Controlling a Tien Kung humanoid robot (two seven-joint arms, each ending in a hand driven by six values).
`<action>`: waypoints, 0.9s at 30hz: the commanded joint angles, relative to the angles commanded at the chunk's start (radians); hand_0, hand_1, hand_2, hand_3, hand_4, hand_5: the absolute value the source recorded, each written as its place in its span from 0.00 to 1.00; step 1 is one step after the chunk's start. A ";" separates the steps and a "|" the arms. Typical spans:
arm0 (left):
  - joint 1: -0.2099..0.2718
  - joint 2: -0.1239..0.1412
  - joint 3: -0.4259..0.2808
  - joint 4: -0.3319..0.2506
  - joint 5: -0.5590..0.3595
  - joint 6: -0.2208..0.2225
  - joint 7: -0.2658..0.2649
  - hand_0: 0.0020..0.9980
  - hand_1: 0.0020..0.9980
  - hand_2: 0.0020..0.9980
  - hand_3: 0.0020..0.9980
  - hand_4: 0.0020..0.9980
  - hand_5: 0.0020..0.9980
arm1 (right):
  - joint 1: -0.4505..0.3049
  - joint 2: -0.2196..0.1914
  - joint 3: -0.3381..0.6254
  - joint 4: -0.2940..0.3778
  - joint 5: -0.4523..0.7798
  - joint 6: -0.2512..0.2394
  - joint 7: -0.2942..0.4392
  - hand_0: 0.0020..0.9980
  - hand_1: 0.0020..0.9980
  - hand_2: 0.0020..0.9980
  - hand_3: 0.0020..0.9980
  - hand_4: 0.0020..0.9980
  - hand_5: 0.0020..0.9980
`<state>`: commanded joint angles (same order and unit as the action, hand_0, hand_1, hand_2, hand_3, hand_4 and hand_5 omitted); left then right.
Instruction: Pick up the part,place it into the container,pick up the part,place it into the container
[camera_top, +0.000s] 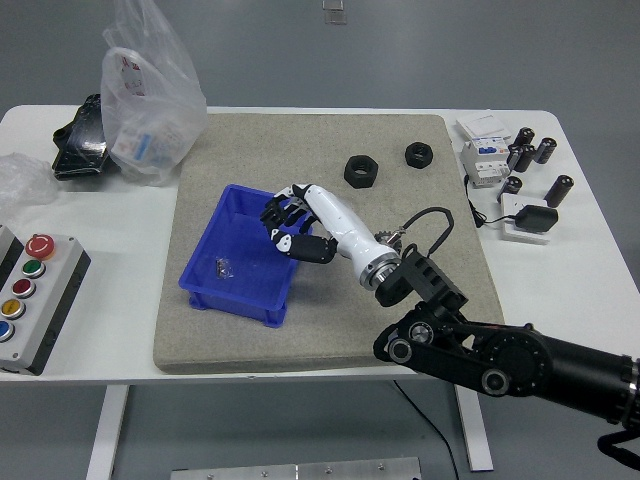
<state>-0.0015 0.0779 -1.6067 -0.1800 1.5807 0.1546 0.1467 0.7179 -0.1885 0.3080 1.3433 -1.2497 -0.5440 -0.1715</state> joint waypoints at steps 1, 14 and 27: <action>-0.001 0.000 0.000 0.000 0.000 0.000 0.000 0.63 0.51 0.49 0.61 0.70 0.26 | 0.001 0.001 -0.003 -0.002 0.026 0.014 -0.001 0.61 0.67 0.65 0.65 0.54 0.00; -0.001 0.000 -0.002 0.000 0.003 -0.001 0.001 0.63 0.51 0.49 0.61 0.70 0.26 | 0.004 0.002 -0.003 -0.006 0.087 0.063 -0.023 0.68 0.72 0.69 0.70 0.47 0.23; 0.000 0.000 -0.005 0.000 0.005 -0.003 0.003 0.63 0.51 0.49 0.61 0.70 0.26 | 0.008 0.003 0.010 -0.001 0.074 0.035 0.047 0.67 0.70 0.69 0.70 0.50 0.18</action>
<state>-0.0017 0.0783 -1.6116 -0.1800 1.5860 0.1514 0.1492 0.7254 -0.1852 0.3181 1.3426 -1.1761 -0.5090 -0.1250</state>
